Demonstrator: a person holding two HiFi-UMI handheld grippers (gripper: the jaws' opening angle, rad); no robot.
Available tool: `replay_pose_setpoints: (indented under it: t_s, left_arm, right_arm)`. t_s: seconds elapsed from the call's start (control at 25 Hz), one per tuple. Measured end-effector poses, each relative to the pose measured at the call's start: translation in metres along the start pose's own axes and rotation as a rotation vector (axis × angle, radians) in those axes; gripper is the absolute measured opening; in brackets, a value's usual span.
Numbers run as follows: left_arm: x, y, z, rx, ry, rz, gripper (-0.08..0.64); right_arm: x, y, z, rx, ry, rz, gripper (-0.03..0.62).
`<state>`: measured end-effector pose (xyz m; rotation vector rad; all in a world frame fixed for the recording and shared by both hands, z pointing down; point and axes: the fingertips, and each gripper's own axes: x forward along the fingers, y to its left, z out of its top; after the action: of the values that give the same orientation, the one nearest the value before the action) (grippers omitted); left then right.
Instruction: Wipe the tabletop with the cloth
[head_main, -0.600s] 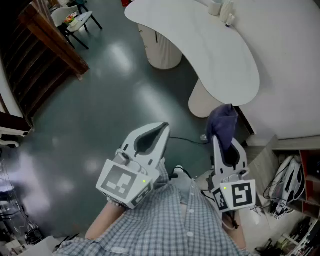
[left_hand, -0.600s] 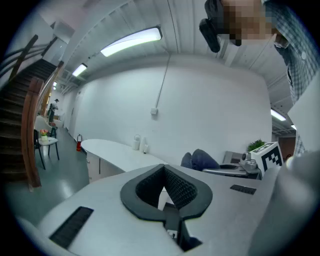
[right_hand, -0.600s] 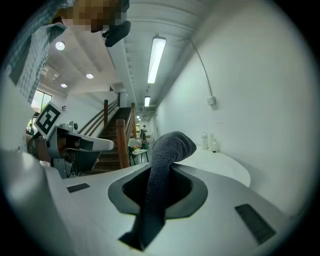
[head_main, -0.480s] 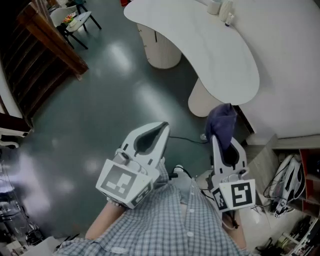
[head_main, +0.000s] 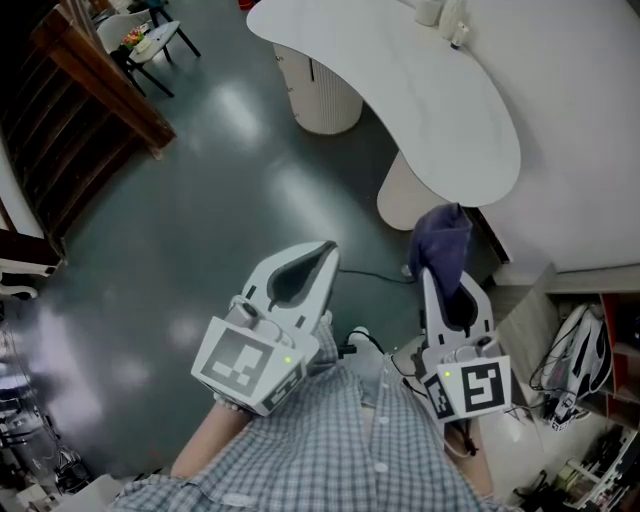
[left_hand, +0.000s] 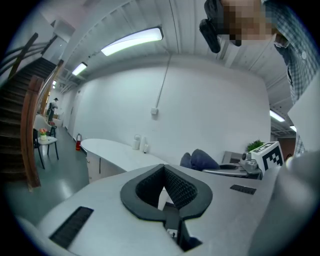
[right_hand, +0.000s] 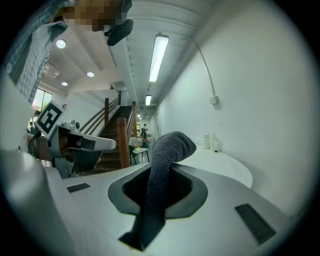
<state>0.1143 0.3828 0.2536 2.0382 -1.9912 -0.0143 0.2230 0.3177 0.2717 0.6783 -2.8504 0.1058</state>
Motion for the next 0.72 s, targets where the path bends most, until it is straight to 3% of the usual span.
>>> replay_pose_setpoints:
  t_s: [0.72]
  left_arm:
    - [-0.013,0.053,0.002,0.018,0.017,-0.073,0.005]
  right_arm:
    - [0.024,0.034,-0.001,0.021,0.018,-0.114,0.052]
